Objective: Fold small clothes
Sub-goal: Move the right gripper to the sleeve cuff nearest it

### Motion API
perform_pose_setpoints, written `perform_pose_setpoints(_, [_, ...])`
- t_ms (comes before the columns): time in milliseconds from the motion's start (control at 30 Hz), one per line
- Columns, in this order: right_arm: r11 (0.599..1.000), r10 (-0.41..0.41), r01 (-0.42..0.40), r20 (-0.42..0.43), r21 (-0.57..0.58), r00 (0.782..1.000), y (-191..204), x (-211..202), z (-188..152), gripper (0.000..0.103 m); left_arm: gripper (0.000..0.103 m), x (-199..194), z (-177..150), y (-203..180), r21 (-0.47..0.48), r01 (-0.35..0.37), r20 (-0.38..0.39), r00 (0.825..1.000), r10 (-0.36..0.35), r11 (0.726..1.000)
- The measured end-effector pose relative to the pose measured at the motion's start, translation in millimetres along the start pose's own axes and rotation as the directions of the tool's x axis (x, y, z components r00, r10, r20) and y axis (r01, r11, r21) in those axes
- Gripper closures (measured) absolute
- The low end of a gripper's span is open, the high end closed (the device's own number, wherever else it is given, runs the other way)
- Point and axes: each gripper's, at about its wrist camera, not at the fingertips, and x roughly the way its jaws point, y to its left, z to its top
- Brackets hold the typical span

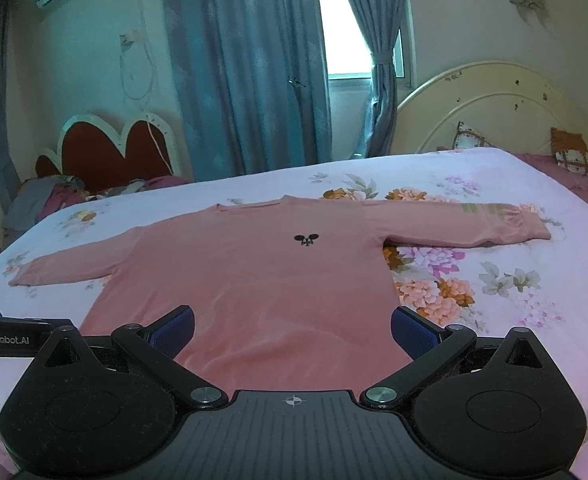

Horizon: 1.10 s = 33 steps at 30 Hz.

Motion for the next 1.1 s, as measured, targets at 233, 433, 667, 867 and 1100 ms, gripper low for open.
perform_pose_setpoints(233, [0.999, -0.044, 0.045, -0.025, 0.019, 0.999, -7.0, 38.4, 10.2, 0.000, 0.000, 35.6, 23.8, 0.1, 0.029, 0.010, -0.011, 1.000, -0.009, 1.000])
perform_pose_setpoints(433, [0.993, -0.100, 0.102, -0.037, 0.053, 0.994, -11.8, 71.5, 24.2, 0.000, 0.000, 72.5, 47.6, 5.8, 0.044, 0.032, -0.027, 0.999, -0.031, 0.999])
perform_pose_setpoints(667, [0.982, -0.172, 0.175, -0.055, 0.074, 0.984, -17.7, 110.7, 40.2, 0.000, 0.001, 115.1, 72.3, 15.2, 0.048, 0.042, -0.044, 0.998, -0.040, 0.998])
perform_pose_setpoints(867, [0.970, -0.224, 0.228, -0.063, 0.079, 0.973, -31.4, 130.1, 47.6, 0.000, 0.000, 145.4, 87.3, 15.3, 0.053, 0.033, -0.047, 0.998, -0.030, 0.998])
perform_pose_setpoints(1100, [0.962, -0.251, 0.257, -0.071, 0.091, 0.965, -66.5, 155.7, 57.5, 0.000, 0.000, 175.4, 101.6, 7.9, 0.007, 0.036, -0.064, 0.997, -0.036, 0.999])
